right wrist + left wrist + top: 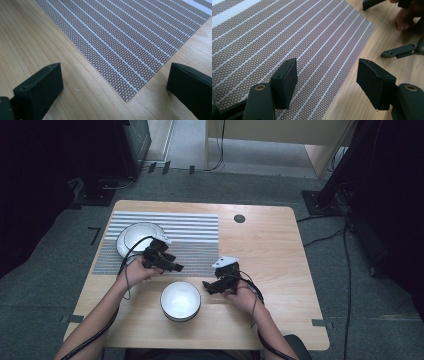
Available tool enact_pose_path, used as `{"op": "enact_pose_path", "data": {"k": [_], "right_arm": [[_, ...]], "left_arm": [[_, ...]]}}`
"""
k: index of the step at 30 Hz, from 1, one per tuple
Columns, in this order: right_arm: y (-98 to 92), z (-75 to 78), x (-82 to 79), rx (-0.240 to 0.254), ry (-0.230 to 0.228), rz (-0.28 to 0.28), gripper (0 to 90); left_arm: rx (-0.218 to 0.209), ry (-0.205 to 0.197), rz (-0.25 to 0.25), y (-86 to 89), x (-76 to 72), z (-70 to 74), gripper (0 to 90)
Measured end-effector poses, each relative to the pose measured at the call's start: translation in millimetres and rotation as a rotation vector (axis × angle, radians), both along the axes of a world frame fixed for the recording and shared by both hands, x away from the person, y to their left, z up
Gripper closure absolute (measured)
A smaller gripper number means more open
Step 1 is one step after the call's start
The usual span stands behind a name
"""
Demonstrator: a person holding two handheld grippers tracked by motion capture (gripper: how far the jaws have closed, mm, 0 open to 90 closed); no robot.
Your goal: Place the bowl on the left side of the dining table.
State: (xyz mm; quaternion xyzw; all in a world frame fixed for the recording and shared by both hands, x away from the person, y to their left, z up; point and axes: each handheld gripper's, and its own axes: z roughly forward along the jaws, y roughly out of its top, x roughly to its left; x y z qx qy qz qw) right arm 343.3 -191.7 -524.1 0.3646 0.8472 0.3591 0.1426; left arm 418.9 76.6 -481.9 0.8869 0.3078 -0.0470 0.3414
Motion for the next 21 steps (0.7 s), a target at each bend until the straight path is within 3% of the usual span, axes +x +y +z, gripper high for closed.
{"op": "enact_pose_path", "data": {"k": [10,12,15,21], "right_arm": [[-0.1,-0.1,0.2,0.000,-0.003,0.002,0.0],[0.0,0.0,0.1,0.000,0.000,0.001,0.0],[0.0,0.0,0.1,0.000,-0.001,0.001,0.0],[0.0,-0.1,0.0,0.001,0.000,0.001,0.0]], "left_arm": [[0.032,0.000,-0.009,-6.1,-1.7,-10.7,32.5],[0.048,-0.024,-0.017,-8.3,-3.5,-12.3,32.5],[0.039,-0.045,-0.024,-10.4,-5.4,-13.9,31.3],[0.035,-0.062,-0.032,-10.9,-8.3,-15.2,27.5]]}}
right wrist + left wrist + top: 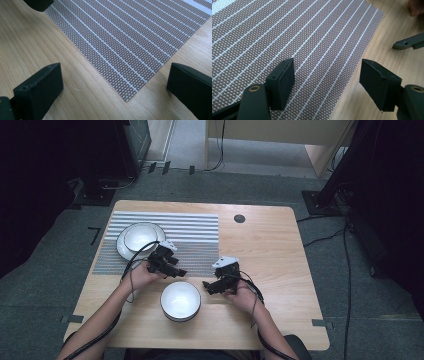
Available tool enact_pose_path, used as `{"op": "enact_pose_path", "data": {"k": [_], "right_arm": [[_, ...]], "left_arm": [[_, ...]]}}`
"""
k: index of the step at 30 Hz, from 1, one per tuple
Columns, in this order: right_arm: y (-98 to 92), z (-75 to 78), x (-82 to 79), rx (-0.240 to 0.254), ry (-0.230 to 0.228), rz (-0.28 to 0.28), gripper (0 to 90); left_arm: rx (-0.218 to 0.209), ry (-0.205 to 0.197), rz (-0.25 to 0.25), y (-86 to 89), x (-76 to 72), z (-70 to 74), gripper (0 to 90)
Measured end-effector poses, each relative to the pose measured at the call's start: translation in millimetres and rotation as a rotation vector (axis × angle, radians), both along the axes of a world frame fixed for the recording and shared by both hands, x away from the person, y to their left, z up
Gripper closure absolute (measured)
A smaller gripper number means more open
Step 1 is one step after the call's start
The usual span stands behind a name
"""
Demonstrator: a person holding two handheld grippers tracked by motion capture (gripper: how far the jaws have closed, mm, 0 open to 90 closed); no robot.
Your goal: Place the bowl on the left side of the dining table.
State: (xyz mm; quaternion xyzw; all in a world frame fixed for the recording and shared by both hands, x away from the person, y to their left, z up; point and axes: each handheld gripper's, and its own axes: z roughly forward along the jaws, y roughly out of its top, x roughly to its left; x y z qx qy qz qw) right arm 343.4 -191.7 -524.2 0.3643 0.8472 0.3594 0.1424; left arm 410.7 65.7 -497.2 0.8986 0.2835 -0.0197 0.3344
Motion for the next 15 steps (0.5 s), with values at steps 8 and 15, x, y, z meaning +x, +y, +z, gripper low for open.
{"op": "enact_pose_path", "data": {"k": [8,15], "right_arm": [[0.0,0.1,-0.1,0.000,0.001,-0.001,0.0],[0.0,0.0,0.0,0.000,0.000,0.000,0.0]], "left_arm": [[-0.028,0.006,0.007,2.4,-0.7,-1.7,25.1],[-0.054,0.051,0.012,1.7,1.5,-1.9,17.7]]}}
